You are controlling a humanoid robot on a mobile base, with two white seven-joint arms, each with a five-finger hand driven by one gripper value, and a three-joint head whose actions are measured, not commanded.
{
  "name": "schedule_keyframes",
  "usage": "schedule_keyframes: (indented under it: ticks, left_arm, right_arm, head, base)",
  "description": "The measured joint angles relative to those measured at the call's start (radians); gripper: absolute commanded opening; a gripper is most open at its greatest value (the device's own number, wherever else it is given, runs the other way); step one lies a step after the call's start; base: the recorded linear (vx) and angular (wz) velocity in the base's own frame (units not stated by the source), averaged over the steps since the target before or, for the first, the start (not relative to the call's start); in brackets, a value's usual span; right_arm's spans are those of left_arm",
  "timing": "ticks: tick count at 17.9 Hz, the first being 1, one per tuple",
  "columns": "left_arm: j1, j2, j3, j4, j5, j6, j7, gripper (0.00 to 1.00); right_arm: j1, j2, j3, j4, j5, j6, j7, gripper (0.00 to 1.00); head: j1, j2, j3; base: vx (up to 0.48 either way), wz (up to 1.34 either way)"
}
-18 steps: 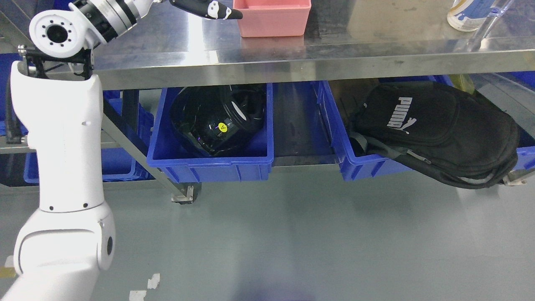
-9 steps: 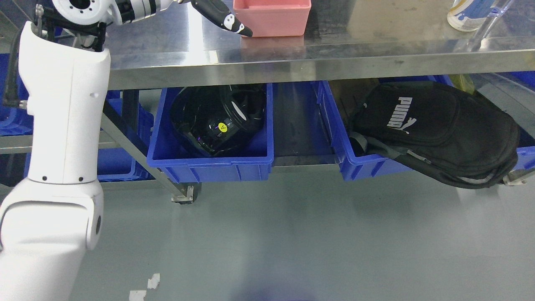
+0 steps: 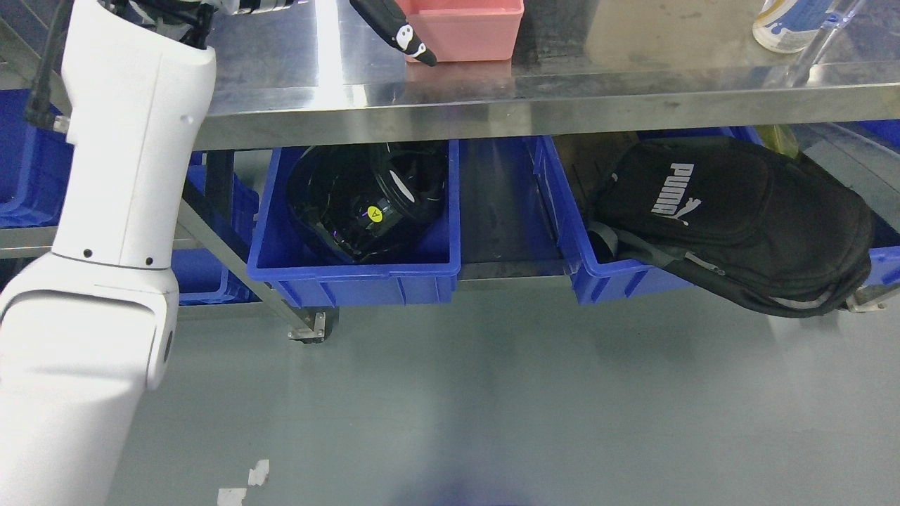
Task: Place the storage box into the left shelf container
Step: 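Close the left hand fingers on the pink box's near edge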
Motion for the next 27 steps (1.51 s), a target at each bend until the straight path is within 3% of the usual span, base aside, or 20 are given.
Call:
schedule_keyframes:
  ticks: [7,12,21,27]
  left_arm:
    - [-0.039,-0.036,-0.04,0.112,-0.047,-0.013,-0.037,0.88]
    - [-0.069,-0.061,-0.052,0.186,-0.066,-0.03,-0.052,0.71]
    - [-0.082,-0.072,-0.006,0.266,-0.081,-0.108,-0.072,0.01]
    - [-0.076,-0.091,0.139,0.293,-0.08,-0.182,-0.078,0.0]
  right_arm:
    - [0.0,0.0,0.0,0.0,0.0,0.0,0.0,1.0]
    - [0.0,0.0,0.0,0.0,0.0,0.0,0.0,1.0]
    - [0.0,0.0,0.0,0.0,0.0,-0.001,0.002,1.0]
    - [0.0,0.0,0.0,0.0,0.0,-0.003,0.006,1.0]
  head:
    - [0.0,0.0,0.0]
    - [0.0,0.0,0.0]
    - [0.0,-0.001,0.0]
    - [0.0,-0.001,0.0]
  base:
    - [0.0,0.0]
    - [0.0,0.0]
    - [-0.001,0.02]
    - [0.003,-0.02]
